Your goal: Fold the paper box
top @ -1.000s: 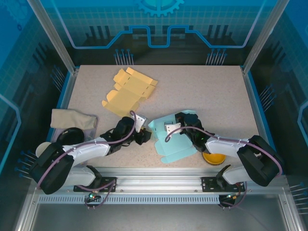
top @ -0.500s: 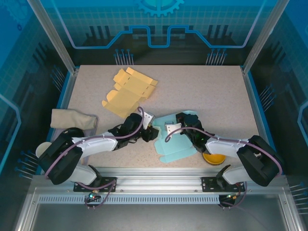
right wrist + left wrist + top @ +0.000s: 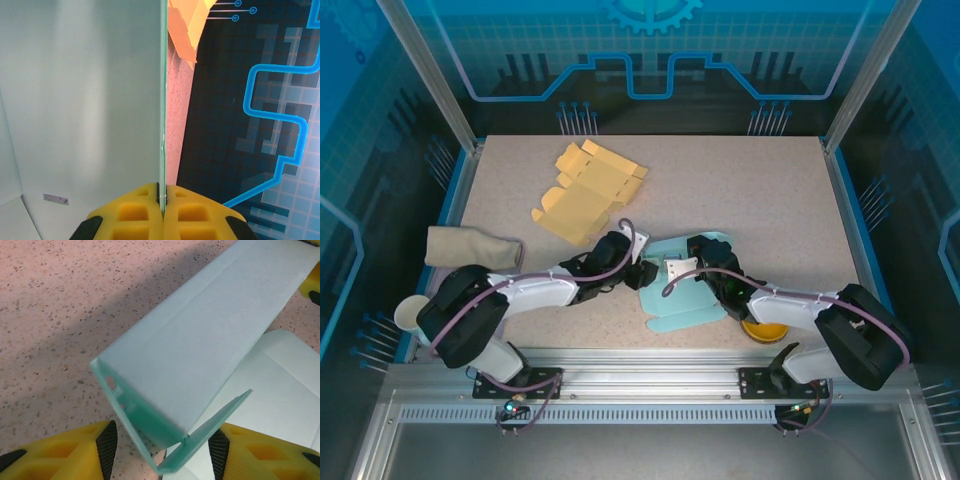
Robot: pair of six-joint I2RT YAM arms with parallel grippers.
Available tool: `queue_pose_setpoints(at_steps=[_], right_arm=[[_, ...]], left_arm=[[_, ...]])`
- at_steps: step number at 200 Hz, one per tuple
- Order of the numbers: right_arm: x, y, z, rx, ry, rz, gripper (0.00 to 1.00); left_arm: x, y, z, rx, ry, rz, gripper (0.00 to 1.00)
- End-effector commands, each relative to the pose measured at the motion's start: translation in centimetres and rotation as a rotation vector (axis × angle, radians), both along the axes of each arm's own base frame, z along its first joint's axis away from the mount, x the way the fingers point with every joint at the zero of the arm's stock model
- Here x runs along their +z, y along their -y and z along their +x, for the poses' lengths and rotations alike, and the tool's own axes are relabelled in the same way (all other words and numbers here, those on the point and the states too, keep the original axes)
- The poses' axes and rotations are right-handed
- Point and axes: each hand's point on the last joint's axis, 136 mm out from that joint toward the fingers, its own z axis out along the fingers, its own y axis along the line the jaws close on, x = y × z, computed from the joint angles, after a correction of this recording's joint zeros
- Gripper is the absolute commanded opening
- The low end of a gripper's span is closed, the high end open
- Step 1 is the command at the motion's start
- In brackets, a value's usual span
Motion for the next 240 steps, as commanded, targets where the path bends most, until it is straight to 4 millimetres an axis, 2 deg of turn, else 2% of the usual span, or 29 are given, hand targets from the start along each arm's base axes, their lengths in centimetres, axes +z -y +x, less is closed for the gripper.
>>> queue_pose_setpoints(at_steps=[1,65,166,213,240], right_arm=[[-1.1,-1.4,-1.6,0.061,-0.060,0.036,0.00],[-2.4,-1.0,-2.3,0.070,-0.122,0.019,0.00],[-4.3,-0.2,-2.0,0.048,-0.196,-0.004,0.00],[-4.1,0.5,-1.5,0.023,-0.201,0.008,0.00],[-3.7,0.9,-1.5,0.018,-0.243,0.050,0.00]], left_arm=[[0.4,0.3,1.8,0.035,0.066,0.043,0.55],[-0.5,-0.1,4.5,0.074,0.145,0.170,0.54],[-2.9,-3.2,8.2,0.290,0.191,0.387,0.50],[-4.2,-4.8,8.7,0.366,0.168,0.460,0.50],[-4.6,-4.3,8.5,0.300,0.151,0.415,0.50]])
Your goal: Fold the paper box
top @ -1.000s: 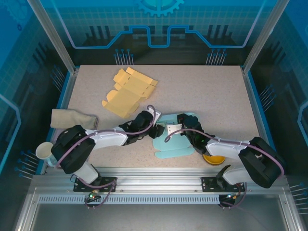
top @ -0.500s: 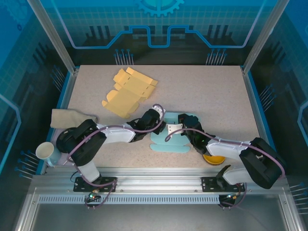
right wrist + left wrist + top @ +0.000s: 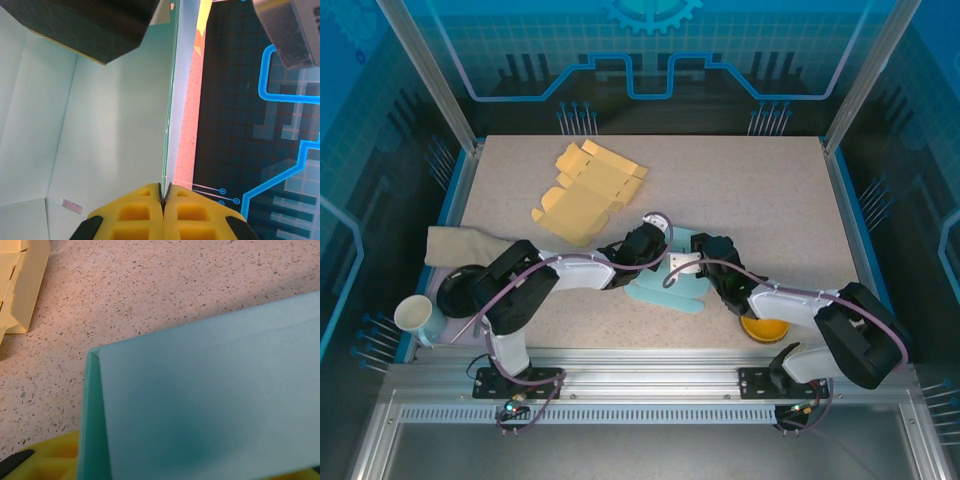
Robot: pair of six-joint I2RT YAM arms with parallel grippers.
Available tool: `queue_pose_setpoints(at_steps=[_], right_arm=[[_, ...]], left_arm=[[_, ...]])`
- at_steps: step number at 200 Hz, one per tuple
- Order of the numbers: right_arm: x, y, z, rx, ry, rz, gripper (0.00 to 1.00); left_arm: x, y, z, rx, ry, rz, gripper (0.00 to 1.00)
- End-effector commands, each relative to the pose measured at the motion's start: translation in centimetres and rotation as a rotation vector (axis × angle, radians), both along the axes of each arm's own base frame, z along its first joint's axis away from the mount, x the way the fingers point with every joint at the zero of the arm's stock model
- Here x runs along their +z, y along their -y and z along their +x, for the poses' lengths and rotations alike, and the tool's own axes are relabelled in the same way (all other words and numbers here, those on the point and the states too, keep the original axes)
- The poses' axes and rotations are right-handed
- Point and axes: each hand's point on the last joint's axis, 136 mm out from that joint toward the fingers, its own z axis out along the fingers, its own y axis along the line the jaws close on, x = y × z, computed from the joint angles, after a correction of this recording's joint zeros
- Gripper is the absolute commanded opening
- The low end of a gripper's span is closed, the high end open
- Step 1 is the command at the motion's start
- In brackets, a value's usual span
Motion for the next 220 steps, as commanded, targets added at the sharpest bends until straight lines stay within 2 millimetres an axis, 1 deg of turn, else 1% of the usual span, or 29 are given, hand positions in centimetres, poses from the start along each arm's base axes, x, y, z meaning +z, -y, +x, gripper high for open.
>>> queue_pose_setpoints(at_steps=[1,8,22,26,28,41,56,70,80,94,128,144,157,172,185,199,220], right_arm=[[-3.2,-0.1,-2.3,0.080,-0.175,-0.008,0.00],[-3.1,0.1,-2.3,0.082,-0.189,-0.001,0.00],[-2.9,0.4,-2.2,0.084,-0.215,0.024,0.00],[-2.5,0.4,-2.0,0.083,-0.215,0.040,0.00],[-2.8,0.6,-2.2,0.081,-0.232,0.037,0.00],[-2.5,0.8,-2.2,0.082,-0.258,0.061,0.00],[-2.2,1.1,-2.2,0.079,-0.270,0.078,0.00],[-2.2,1.2,-2.2,0.080,-0.279,0.080,0.00],[-2.5,1.2,-2.3,0.084,-0.290,0.079,0.00],[-2.6,1.1,-2.4,0.088,-0.298,0.076,0.00],[-2.8,1.1,-2.5,0.094,-0.315,0.081,0.00],[-2.8,1.2,-2.4,0.092,-0.317,0.083,0.00],[-2.7,1.1,-2.4,0.096,-0.318,0.088,0.00],[-2.8,0.9,-2.4,0.097,-0.319,0.089,0.00],[-3.1,0.8,-2.5,0.095,-0.314,0.080,0.00],[-3.4,0.5,-2.5,0.095,-0.305,0.070,0.00],[-3.9,0.3,-2.1,0.068,-0.275,0.033,0.00]], left_arm=[[-2.8,-4.7,0.9,0.099,-0.036,0.122,0.50],[-2.9,-3.8,0.5,0.035,-0.042,0.085,0.50],[-2.4,-2.0,-0.5,-0.109,-0.058,-0.009,0.53],[-2.2,-1.5,-0.8,-0.152,-0.063,-0.037,0.54],[-2.1,-1.2,-1.0,-0.178,-0.069,-0.053,0.55],[-1.2,-0.3,-2.1,-0.291,-0.098,-0.146,0.57],[-0.2,-0.7,-2.2,-0.333,-0.113,-0.212,0.60],[0.4,-1.4,-1.8,-0.335,-0.110,-0.232,0.61],[0.6,-1.5,-1.6,-0.346,-0.112,-0.249,0.61],[0.9,-1.2,-1.6,-0.373,-0.120,-0.266,0.61],[1.2,-0.2,-2.8,-0.460,-0.155,-0.292,0.62],[1.0,-0.8,-2.5,-0.433,-0.148,-0.276,0.61],[0.2,-1.4,-1.8,-0.389,-0.155,-0.243,0.59],[-0.5,-2.1,-0.9,-0.327,-0.163,-0.213,0.55],[-0.6,-2.3,-0.2,-0.269,-0.160,-0.203,0.51],[-0.5,-2.2,0.2,-0.215,-0.133,-0.174,0.51],[-0.3,-1.4,0.6,-0.150,-0.083,-0.100,0.51]])
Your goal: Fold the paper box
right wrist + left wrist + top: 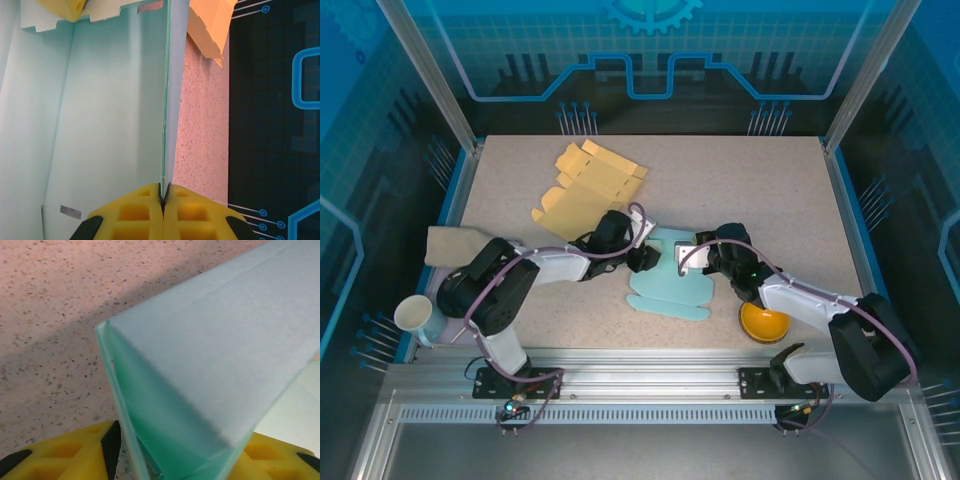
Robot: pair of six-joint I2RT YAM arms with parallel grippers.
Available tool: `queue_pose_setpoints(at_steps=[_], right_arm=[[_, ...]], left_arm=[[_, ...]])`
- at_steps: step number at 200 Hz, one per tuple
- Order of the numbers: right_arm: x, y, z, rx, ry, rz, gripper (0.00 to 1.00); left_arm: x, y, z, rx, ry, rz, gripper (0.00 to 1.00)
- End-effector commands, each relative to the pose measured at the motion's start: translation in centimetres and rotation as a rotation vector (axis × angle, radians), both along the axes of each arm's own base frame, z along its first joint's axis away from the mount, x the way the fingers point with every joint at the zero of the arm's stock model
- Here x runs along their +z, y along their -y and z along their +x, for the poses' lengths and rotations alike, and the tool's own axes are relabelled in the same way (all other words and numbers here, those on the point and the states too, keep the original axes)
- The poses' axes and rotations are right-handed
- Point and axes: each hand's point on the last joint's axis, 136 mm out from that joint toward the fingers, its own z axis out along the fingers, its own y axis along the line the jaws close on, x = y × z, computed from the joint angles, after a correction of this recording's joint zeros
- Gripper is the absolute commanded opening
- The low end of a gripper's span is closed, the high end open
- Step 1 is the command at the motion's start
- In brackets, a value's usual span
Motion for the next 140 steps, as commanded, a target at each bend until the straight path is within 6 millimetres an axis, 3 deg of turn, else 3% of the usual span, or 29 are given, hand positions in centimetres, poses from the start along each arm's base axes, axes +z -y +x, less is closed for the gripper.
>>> queue_pose_setpoints(at_steps=[1,35,67,98,140], right_arm=[[-4.0,-0.3,-2.0,0.020,-0.113,-0.077,0.00],[-4.4,-0.9,-2.3,0.018,-0.108,-0.091,0.00],[-4.0,-0.8,-2.4,0.020,-0.099,-0.089,0.00],[-4.0,-0.6,-2.4,0.011,-0.096,-0.095,0.00],[-3.9,-0.2,-2.0,-0.009,-0.086,-0.103,0.00]], left_arm=[[-0.2,-1.5,2.8,0.201,0.082,0.131,0.51],[-0.8,-1.2,3.4,0.278,0.143,0.219,0.45],[-0.9,-3.3,4.5,0.404,0.176,0.290,0.36],[-1.2,-6.0,5.4,0.563,0.176,0.409,0.37],[-2.3,-9.2,5.1,0.678,0.125,0.481,0.42]])
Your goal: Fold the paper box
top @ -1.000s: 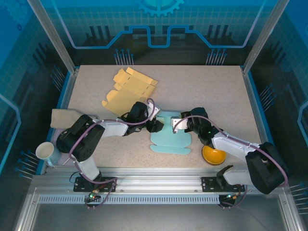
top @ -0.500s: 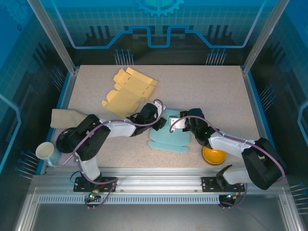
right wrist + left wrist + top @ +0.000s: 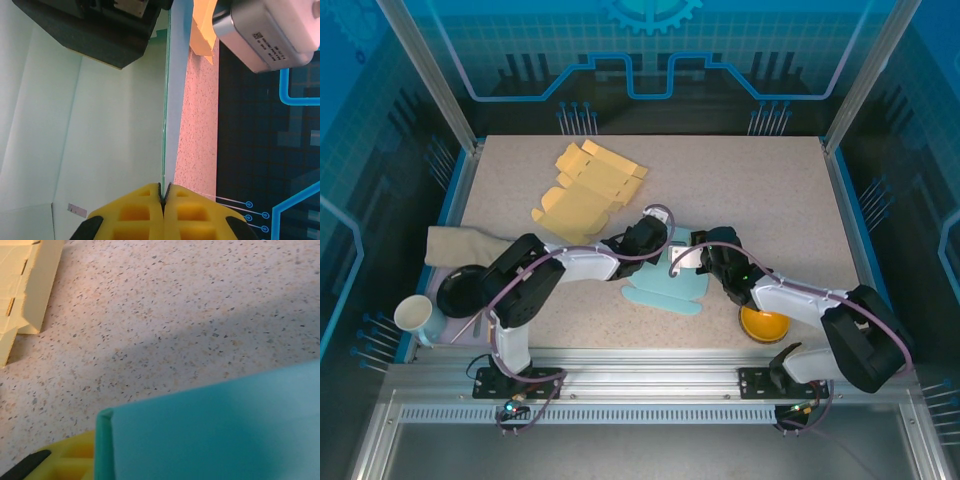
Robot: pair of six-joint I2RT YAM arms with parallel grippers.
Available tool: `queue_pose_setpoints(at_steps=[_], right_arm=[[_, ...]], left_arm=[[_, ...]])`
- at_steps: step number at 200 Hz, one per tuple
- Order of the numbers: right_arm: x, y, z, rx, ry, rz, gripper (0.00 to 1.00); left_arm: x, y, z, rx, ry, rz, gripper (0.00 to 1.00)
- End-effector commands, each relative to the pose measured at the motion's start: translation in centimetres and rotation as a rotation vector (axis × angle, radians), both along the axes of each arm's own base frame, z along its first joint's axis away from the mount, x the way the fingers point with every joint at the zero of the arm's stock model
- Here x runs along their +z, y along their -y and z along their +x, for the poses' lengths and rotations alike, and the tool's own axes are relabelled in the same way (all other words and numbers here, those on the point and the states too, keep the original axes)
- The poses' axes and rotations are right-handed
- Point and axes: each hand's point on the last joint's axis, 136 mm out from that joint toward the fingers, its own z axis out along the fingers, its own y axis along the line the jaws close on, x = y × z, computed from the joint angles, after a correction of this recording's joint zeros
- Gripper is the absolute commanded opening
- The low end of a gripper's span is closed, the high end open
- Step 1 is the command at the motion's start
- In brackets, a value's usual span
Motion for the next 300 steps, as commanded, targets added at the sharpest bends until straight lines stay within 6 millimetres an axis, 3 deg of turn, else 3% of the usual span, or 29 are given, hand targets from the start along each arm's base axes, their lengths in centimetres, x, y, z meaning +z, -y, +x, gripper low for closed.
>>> queue_pose_setpoints(at_steps=[1,42,81,112,143,169,217,240,274,300], right_arm=[[-4.0,0.7,-2.4,0.029,-0.139,-0.072,0.00],[-3.5,1.2,-2.0,0.010,-0.132,-0.062,0.00],[-3.7,1.4,-1.8,-0.010,-0.134,-0.070,0.00],[-3.6,1.7,-1.7,-0.023,-0.154,-0.049,0.00],[-3.3,2.1,-1.5,-0.026,-0.194,-0.010,0.00],[-3.1,2.1,-1.5,-0.020,-0.207,0.004,0.00],[-3.3,2.0,-1.7,-0.015,-0.225,0.008,0.00],[-3.2,2.0,-1.4,-0.028,-0.219,0.010,0.00],[-3.0,2.1,-1.2,-0.038,-0.209,0.016,0.00],[-3.1,2.1,-1.2,-0.038,-0.213,0.016,0.00]], left_arm=[[-1.8,-8.1,1.0,0.281,-0.011,0.188,0.42],[-2.7,-11.7,0.6,0.375,-0.063,0.226,0.42],[-3.1,-13.3,0.4,0.441,-0.091,0.256,0.42],[-3.7,-13.4,0.1,0.445,-0.133,0.237,0.43],[-4.2,-9.8,-0.2,0.231,-0.181,0.052,0.54],[-3.1,-7.6,-0.6,0.087,-0.146,-0.039,0.56],[-2.3,-6.7,-1.2,0.020,-0.106,-0.056,0.58],[-2.6,-7.1,-1.7,0.058,-0.087,-0.003,0.72],[-3.6,-7.8,-2.3,0.118,-0.092,0.033,0.74],[-3.0,-5.8,-3.1,0.028,-0.053,0.020,0.74]])
